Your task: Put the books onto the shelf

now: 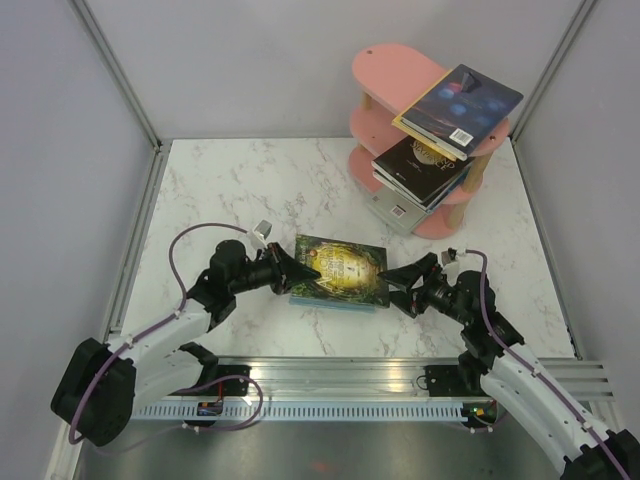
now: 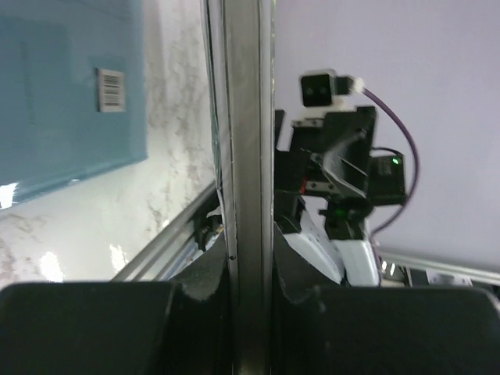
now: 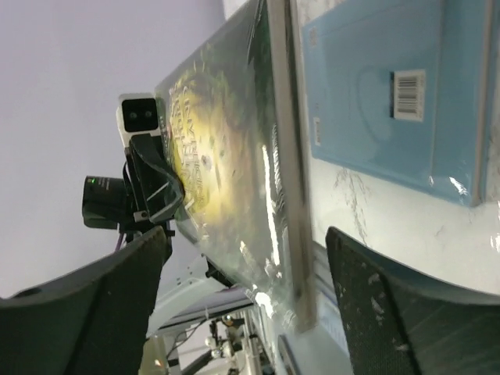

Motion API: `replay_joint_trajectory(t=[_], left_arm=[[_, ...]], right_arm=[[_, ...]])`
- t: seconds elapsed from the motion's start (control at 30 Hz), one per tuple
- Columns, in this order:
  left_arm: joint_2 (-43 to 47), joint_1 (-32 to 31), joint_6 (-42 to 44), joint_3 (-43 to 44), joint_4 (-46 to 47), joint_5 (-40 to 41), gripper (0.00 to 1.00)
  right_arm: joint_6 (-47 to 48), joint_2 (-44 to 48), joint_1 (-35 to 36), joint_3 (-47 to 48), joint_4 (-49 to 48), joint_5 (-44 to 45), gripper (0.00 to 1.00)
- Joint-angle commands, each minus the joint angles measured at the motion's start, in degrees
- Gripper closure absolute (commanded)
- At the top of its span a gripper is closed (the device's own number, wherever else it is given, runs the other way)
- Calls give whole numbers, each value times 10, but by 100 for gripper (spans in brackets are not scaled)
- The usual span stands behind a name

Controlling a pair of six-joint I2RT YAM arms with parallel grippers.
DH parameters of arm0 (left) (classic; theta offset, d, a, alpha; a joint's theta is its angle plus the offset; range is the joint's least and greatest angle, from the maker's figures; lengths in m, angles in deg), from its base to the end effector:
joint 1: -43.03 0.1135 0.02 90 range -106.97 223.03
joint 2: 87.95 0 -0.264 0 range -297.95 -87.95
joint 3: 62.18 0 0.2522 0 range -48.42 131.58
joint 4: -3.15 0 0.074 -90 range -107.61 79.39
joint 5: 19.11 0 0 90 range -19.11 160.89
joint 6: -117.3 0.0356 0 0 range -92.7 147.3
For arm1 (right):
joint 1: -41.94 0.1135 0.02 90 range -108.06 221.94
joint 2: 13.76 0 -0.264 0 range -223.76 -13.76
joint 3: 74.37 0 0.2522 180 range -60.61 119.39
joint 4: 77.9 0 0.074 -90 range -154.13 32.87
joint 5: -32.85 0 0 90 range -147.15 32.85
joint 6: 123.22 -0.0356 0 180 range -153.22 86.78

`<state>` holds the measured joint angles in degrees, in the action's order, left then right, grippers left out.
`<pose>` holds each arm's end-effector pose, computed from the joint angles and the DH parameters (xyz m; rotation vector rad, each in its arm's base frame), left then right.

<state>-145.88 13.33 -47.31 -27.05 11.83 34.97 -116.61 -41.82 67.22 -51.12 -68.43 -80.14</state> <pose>0.1738 -0.1232 0.2144 -0.3169 2.1796 -1.7393 0.1223 0.0731 0.1902 0.7424 2.0317 1.6027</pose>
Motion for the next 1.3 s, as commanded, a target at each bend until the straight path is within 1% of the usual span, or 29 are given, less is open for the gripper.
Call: replay_joint_trajectory(t=[0.0,0.03,0.07,0.13,0.17,0.23,0.27,0.33,0.37,0.47,0.57,0.6,0.63,0.67,0.7,0.77,0.83,0.9,0.97,1.0,1.03,1.1,1.13,1.17,1.23,1.27], left_arm=[[-1,8,34,29,-5,73,98],[-3,11,38,34,-14,85,98],[-9,13,40,45,-14,97,98],[-21,20,43,63,-13,126,98],[-31,23,42,68,13,130,98],[-68,26,32,84,42,135,98],[-83,27,17,89,86,137,98],[-132,27,-2,106,116,142,98],[-153,27,-10,112,153,143,98],[-217,26,-39,139,197,153,98],[-281,20,-79,161,281,175,98],[-303,18,-91,168,330,181,98],[-323,11,-102,184,361,183,98],[-366,8,-112,195,383,188,98],[-385,3,-133,205,426,202,98],[-439,-17,-148,242,444,217,98],[-470,-38,-165,275,465,255,98],[-510,-52,-176,300,470,292,98],[-529,-76,-173,343,441,329,98],[-546,-84,-173,358,441,329,98],[-555,-100,-167,385,417,357,98],[-584,-119,-167,408,417,357,98],[-594,-134,-167,433,417,357,98],[-600,-140,-165,446,362,469,98],[-618,-152,-163,489,323,495,98],[-622,-156,-161,503,290,522,98]], right_arm=[[64,-16,-5,84,95,0,8],[97,-25,-6,103,124,3,7],[117,-28,-6,141,176,7,7],[143,-28,-6,176,221,23,7],[162,-25,-7,205,256,29,7],[178,-12,-8,245,285,51,7],[191,-8,-8,257,311,58,7],[209,-3,-8,298,338,81,7],[226,-3,-8,312,363,89,7],[249,0,-8,370,404,115,6],[278,9,-8,435,449,158,6],[286,12,-8,451,459,169,6],[288,13,-8,477,467,176,6],[291,15,-8,489,481,181,6],[293,17,-7,501,490,195,6],[301,18,-6,532,520,208,6],[307,17,2,559,536,226,6],[311,19,10,573,559,253,6],[310,22,27,587,585,285,6],[308,28,33,591,593,299,5],[304,34,47,598,602,324,5],[289,51,62,603,623,358,5],[280,58,81,605,631,393,5],[259,67,92,606,644,410,5],[231,97,126,606,658,448,6],[217,109,138,605,673,482,6]])
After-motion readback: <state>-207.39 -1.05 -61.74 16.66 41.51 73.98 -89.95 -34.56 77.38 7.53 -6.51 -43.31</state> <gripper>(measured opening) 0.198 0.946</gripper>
